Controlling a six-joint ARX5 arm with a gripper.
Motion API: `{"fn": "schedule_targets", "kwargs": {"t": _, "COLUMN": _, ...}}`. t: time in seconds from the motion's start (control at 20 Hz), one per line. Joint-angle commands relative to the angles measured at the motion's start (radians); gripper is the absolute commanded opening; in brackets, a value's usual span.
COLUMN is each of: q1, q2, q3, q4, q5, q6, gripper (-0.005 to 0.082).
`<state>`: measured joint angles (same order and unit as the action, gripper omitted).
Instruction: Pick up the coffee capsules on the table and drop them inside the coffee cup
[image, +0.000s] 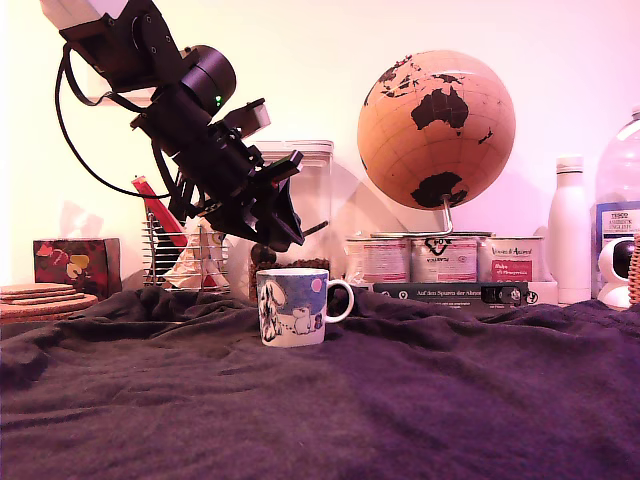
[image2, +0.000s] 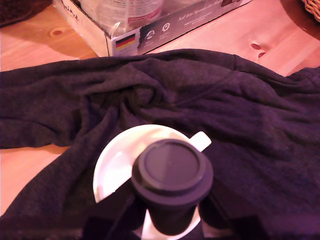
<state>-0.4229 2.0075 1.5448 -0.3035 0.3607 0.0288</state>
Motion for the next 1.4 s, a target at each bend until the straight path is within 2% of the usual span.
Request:
{"fn": "schedule_targets", "kwargs": {"t": 0.0, "q1": -0.003, "q2": 0.028, "q3": 0.000, "q4": 0.012, "q5": -0.003, "q6": -0.003, "gripper": 0.0137}}
{"fn": "schedule_targets", "kwargs": {"t": 0.05, "q1": -0.003, "q2": 0.028, "q3": 0.000, "q4": 0.012, "q5": -0.003, "q6": -0.003, "gripper": 0.0212}}
{"fn": "schedule_targets", "kwargs": {"t": 0.2, "q1": -0.003, "q2": 0.028, "q3": 0.000, "q4": 0.015, "q5": -0.005, "q6": -0.024, "gripper": 0.0519}}
{"fn": "schedule_targets", "kwargs": {"t": 0.25, "q1": -0.003, "q2": 0.028, "q3": 0.000, "q4": 0.015, "q5": -0.008, "q6": -0.026, "gripper": 0.0586}}
{"fn": "schedule_targets", "kwargs": {"t": 0.3, "q1": -0.003, "q2": 0.028, "q3": 0.000, "q4": 0.015, "q5": -0.010, "q6": -0.025, "gripper": 0.0615}}
{"fn": "schedule_targets", "kwargs": {"t": 0.9, "q1": -0.003, "q2": 0.028, "q3": 0.000, "q4": 0.011, "q5": -0.011, "q6": -0.026, "gripper": 0.0615}}
{"fn": "schedule_targets", "kwargs": {"t": 1.0, "q1": -0.003, "q2": 0.027, "q3": 0.000, "q4": 0.012, "q5": -0.009, "q6": -0.028, "gripper": 0.0567}}
{"fn": "schedule_targets", "kwargs": {"t": 1.1, "q1": -0.003, "q2": 0.027, "q3": 0.000, "q4": 0.011, "q5": 0.000, "q6": -0.027, "gripper": 0.0450}}
{"fn": "schedule_targets", "kwargs": {"t": 1.2, "q1": -0.003, "q2": 0.027, "q3": 0.000, "q4": 0.012, "q5": 0.017, "q6": -0.027, "gripper": 0.0253}}
{"fn": "schedule_targets", "kwargs": {"t": 1.3, "q1": -0.003, "q2": 0.027, "q3": 0.000, "q4": 0.016, "q5": 0.024, "q6": -0.027, "gripper": -0.0001}}
{"fn": "schedule_targets", "kwargs": {"t": 1.35, "q1": -0.003, "q2": 0.027, "q3": 0.000, "q4": 0.023, "q5": 0.026, "q6": -0.022, "gripper": -0.0018}}
